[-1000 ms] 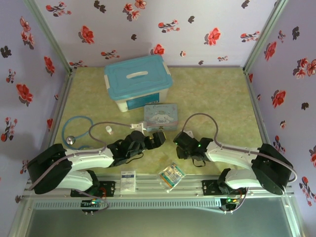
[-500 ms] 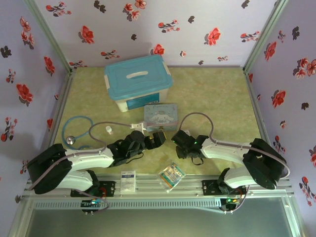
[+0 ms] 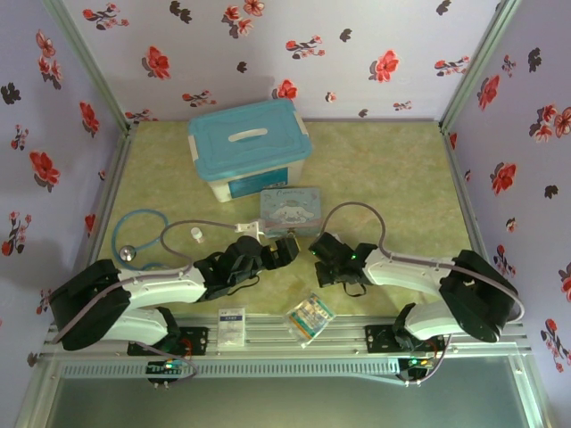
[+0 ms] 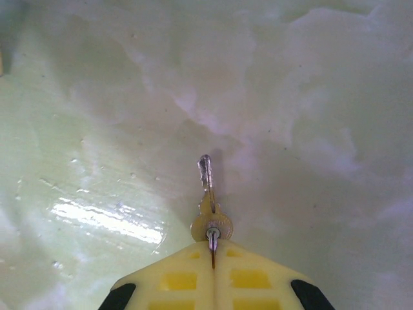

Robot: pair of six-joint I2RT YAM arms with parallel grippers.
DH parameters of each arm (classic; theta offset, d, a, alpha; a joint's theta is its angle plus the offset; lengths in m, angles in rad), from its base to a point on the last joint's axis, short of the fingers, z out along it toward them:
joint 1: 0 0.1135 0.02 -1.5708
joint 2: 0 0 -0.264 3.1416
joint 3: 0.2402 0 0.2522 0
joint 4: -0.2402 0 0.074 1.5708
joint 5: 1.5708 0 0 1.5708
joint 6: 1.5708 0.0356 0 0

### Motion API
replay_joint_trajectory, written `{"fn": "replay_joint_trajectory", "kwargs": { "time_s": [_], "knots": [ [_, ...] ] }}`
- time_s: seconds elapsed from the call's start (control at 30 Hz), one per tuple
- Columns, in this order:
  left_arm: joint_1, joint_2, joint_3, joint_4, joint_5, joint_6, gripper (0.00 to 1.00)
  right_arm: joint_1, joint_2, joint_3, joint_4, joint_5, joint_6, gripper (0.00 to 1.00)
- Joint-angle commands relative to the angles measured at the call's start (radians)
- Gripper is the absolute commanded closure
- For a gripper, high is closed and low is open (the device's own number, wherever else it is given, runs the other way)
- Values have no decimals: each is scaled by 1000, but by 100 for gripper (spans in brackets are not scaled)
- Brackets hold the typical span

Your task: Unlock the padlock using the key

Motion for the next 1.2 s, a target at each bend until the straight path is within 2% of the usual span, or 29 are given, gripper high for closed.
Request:
{"fn": "replay_joint_trajectory", "kwargs": {
  "time_s": [0.0, 0.07, 0.17, 0.3, 0.43, 0.6, 0.77, 0.87, 1.03, 1.17],
  "knots": [
    [-38, 50, -6, 132, -31, -112, 9, -12, -88, -13, -35, -31, -10, 100],
    [-74, 66, 4, 184, -63, -144, 10, -18, -143, -14, -42, -50, -27, 100],
    [-89, 66, 21, 172, -91, -170, 10, -19, -210, 0, -73, -43, -53, 100],
    [-90, 89, -39, 321, -112, -288, 14, -18, -279, 30, -67, -98, -102, 100],
    [-90, 86, -22, 294, -120, -274, 17, -19, -315, 64, -54, -153, -126, 100],
    [-90, 143, -29, 435, -95, -263, 27, -18, -350, 52, 46, -261, -118, 100],
    [-89, 179, 1, 443, -48, -277, 38, -14, -361, 51, 62, -282, -113, 100],
    [-84, 186, 7, 421, -48, -280, 40, -6, -377, 38, 86, -285, -104, 100],
    [-78, 225, 33, 454, -6, -267, 53, -1, -377, 31, 97, -281, -100, 100],
    [-78, 245, 54, 473, 26, -248, 69, 2, -369, 37, 80, -275, -110, 100]
  ]
}}
